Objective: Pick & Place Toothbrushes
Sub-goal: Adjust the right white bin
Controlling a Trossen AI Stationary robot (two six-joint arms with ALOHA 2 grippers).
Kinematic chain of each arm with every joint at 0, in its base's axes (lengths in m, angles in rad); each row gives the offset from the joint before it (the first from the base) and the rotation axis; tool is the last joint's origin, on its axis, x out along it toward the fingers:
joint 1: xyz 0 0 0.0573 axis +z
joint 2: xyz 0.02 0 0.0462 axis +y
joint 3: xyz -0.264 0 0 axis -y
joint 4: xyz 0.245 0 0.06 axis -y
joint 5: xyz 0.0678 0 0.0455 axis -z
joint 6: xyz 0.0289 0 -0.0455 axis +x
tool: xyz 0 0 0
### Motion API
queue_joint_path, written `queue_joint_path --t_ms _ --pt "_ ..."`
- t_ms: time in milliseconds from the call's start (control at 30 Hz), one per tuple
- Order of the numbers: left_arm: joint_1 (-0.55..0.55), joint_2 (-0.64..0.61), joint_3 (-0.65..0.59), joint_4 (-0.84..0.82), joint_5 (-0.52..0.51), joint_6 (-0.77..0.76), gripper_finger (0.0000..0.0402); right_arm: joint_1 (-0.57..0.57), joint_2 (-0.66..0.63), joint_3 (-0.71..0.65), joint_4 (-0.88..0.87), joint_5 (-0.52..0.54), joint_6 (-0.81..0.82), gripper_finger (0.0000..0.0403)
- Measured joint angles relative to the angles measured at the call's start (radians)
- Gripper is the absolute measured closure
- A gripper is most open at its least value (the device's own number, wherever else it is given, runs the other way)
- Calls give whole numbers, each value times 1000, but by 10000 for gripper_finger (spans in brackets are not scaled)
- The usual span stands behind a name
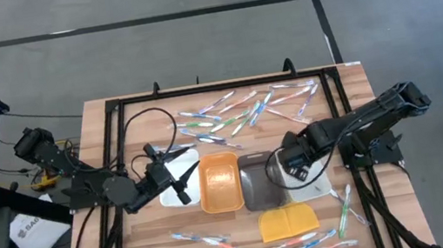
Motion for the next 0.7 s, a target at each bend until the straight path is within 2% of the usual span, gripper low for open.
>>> queue_joint_path --t_ms 100,233,367,533,700 --pt "0 0 0 0 0 0 197 15 0 1 -166 -3 136 356" --pt "0 0 0 0 0 0 197 41 -21 -47 -91 -77 159 396" --pt "0 0 0 0 6 0 197 61 -10 -108 -118 -164 227 401" --pt "-2 0 0 2 37 0 197 77 -25 -176 -109 -200 294 402" --pt "-3 0 0 3 40 0 197 99 -25 -227 -5 -249 292 402"
